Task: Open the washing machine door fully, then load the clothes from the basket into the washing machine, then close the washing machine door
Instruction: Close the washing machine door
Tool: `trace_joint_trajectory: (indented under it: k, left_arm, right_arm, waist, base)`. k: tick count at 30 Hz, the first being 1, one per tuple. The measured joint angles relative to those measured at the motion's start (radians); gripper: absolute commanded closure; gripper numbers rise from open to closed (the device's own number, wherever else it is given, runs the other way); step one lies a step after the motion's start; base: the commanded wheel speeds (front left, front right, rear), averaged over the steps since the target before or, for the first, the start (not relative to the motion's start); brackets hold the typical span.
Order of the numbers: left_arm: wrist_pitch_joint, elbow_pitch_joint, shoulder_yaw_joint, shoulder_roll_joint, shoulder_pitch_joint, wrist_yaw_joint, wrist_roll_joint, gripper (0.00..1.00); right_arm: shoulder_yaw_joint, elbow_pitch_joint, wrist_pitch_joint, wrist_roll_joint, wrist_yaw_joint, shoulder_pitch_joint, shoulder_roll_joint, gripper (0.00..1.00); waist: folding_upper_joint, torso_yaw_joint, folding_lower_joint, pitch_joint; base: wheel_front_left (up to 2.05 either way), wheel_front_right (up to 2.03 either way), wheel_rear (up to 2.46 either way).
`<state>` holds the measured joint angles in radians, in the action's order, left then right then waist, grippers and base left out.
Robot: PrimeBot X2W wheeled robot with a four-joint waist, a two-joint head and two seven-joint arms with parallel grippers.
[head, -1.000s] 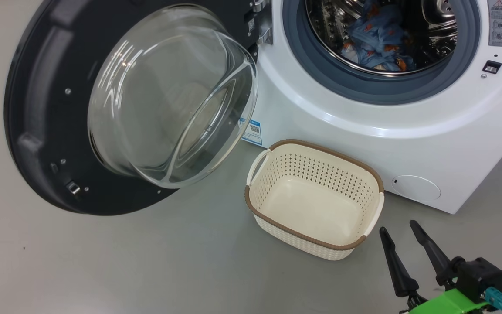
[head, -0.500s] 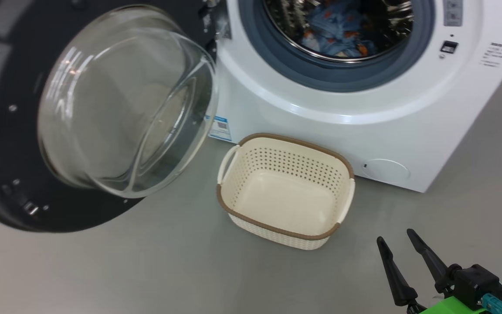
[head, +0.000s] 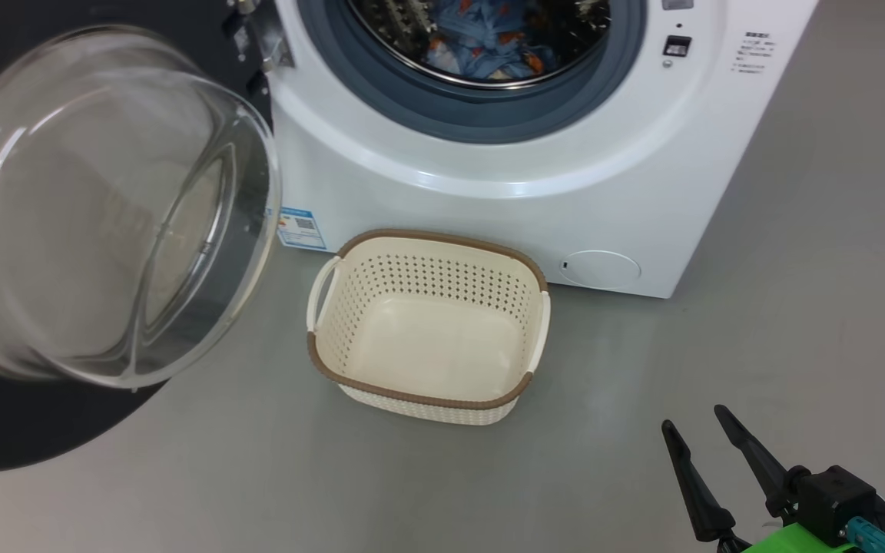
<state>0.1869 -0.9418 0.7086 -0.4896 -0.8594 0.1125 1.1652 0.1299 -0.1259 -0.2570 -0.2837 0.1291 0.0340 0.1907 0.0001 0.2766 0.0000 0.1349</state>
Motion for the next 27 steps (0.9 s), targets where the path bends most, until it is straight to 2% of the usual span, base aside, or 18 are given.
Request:
trace_joint_trajectory:
  k: [6,19,23,27]
  left_arm:
    - [0.109,-0.026,-0.021,0.001,-0.001,-0.002,0.005,1.00]
    - [0.350,-0.016,-0.072,0.018,0.004,-0.004,0.049,1.00]
    - [0.459,0.010,-0.083,0.036,0.017,-0.036,0.076,1.00]
    - [0.553,0.043,-0.082,0.049,0.035,-0.038,0.119,1.00]
  right_arm:
    - [-0.002,0.000,0.000,0.000,0.000,0.000,0.002,0.00]
    - [-0.007,0.000,0.000,-0.011,0.000,0.000,0.002,0.00]
    - [-0.007,-0.001,0.000,-0.017,0.000,0.000,0.002,0.00]
    - [-0.008,-0.001,0.000,-0.019,0.000,0.000,0.002,0.00]
  waist:
    - [0.0000,-0.021,0.0000,0.000]
    - [0.0000,0.016,-0.0001,-0.007]
    - [0.0000,0.026,0.0000,-0.013]
    - [0.0000,0.034,0.0000,-0.020]
  base:
    - [0.00,0.00,0.00]
    - [0.00,0.00,0.00]
    - [0.00,0.00,0.00]
    - [0.00,0.00,0.00]
